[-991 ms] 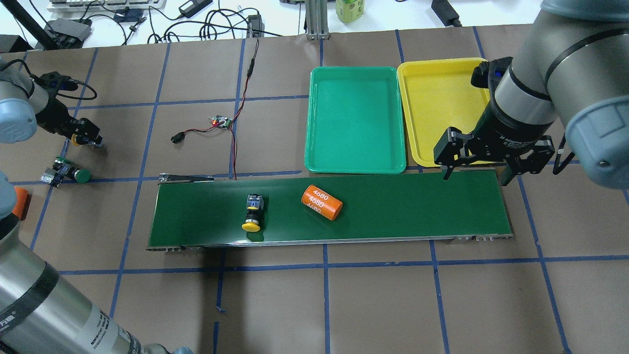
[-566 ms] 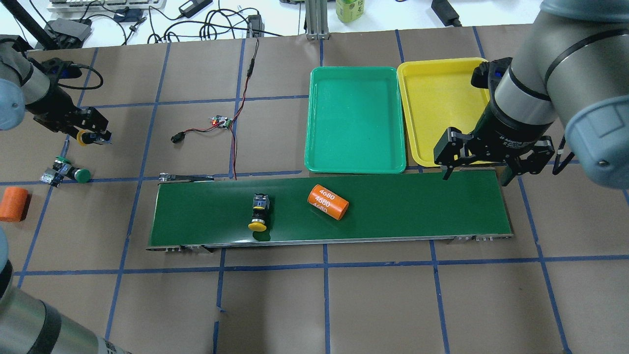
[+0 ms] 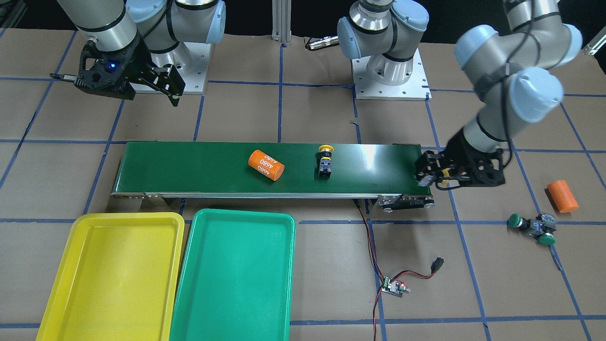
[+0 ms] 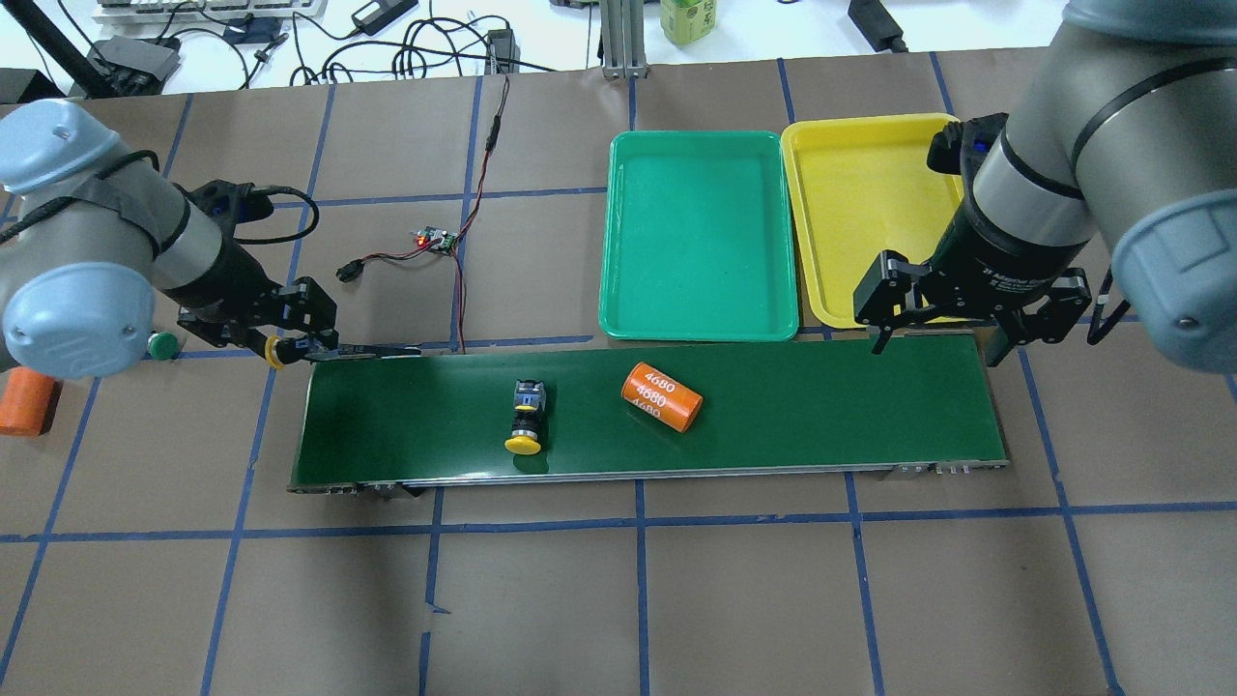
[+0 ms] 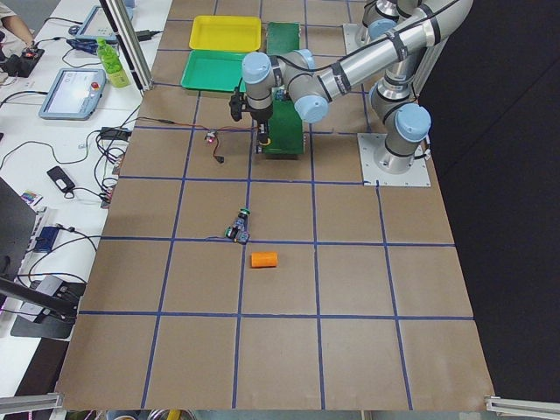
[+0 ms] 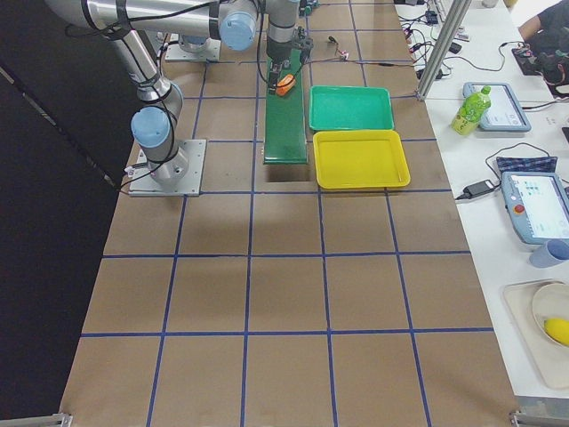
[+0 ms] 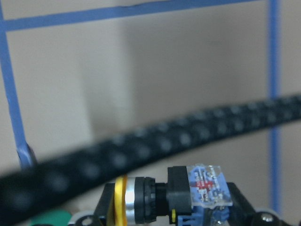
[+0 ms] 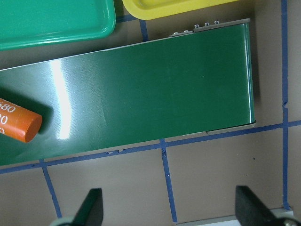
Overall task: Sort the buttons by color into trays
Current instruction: 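Lower the button onto the belt and open the left gripper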
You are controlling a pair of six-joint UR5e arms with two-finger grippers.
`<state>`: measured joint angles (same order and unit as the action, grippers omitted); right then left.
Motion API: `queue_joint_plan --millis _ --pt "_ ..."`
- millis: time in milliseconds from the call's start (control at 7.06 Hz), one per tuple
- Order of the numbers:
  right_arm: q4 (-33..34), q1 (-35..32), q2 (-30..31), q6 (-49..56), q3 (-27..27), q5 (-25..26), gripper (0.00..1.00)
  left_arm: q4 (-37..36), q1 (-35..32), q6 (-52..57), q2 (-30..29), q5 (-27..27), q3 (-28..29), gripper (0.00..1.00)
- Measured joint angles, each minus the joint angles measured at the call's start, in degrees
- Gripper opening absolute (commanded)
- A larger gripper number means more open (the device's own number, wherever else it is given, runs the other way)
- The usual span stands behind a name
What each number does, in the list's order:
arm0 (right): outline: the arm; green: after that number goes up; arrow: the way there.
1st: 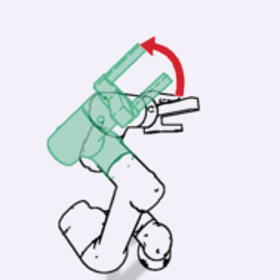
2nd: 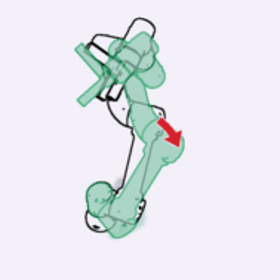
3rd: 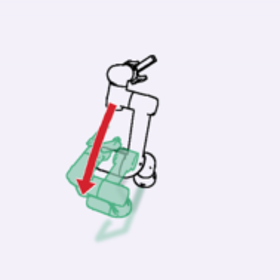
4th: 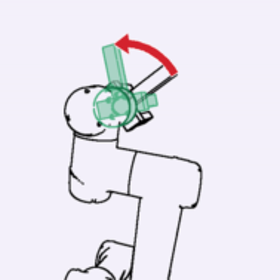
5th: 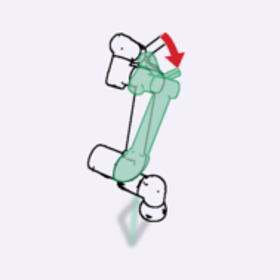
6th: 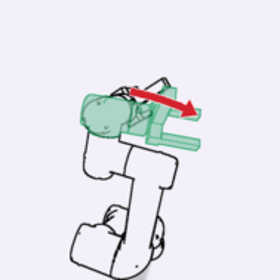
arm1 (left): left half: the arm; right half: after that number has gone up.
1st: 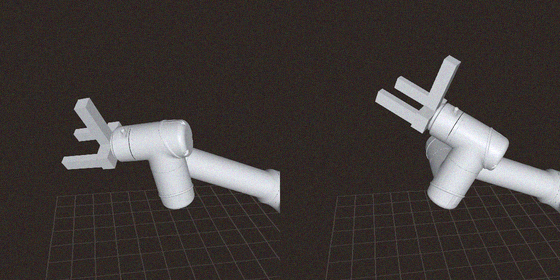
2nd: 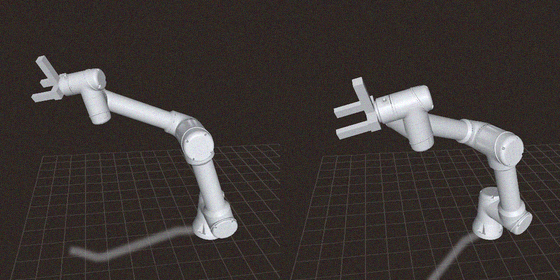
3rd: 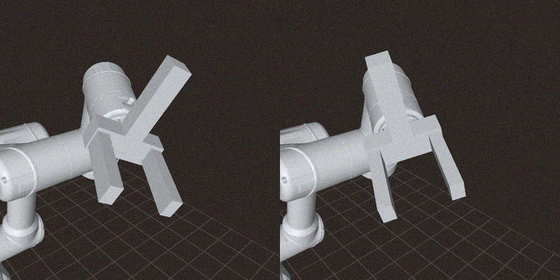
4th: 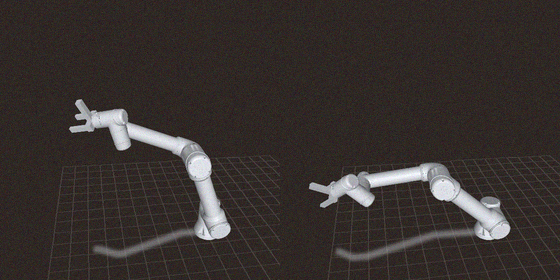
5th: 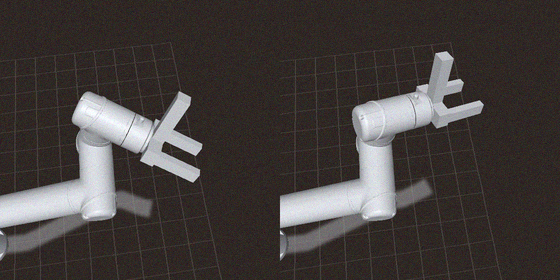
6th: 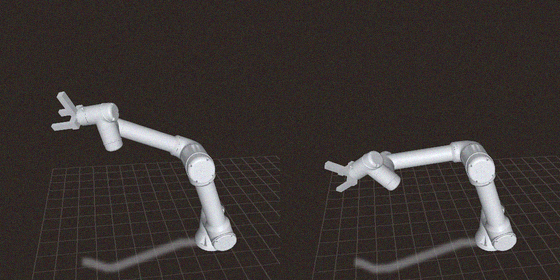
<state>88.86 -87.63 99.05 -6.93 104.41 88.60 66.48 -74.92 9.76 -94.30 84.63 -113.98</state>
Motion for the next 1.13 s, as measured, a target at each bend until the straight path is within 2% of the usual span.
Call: queue_joint_plan --millis 142,283,425,849,1133 --pt "0.0 0.0 0.0 0.03 0.02 -0.09 1.0 -0.41 -3.62 -5.06 1.02 0.14 -1.89 0.07" --pt "0.0 0.0 0.0 0.12 0.06 -0.1 1.0 -0.71 -6.54 -8.91 0.88 0.17 -2.92 0.56" --pt "0.0 0.0 0.0 0.28 0.06 -0.1 1.0 -0.84 -8.24 -11.03 0.4 0.18 -3.49 1.0" --pt "-0.04 0.0 0.0 0.5 0.02 0.04 1.0 -2.54 -9.16 -11.75 0.61 0.35 -4.55 1.0" --pt "-0.05 0.0 0.0 0.53 0.08 0.24 1.0 0.25 -8.5 -11.2 1.4 2.66 0.45 1.0"
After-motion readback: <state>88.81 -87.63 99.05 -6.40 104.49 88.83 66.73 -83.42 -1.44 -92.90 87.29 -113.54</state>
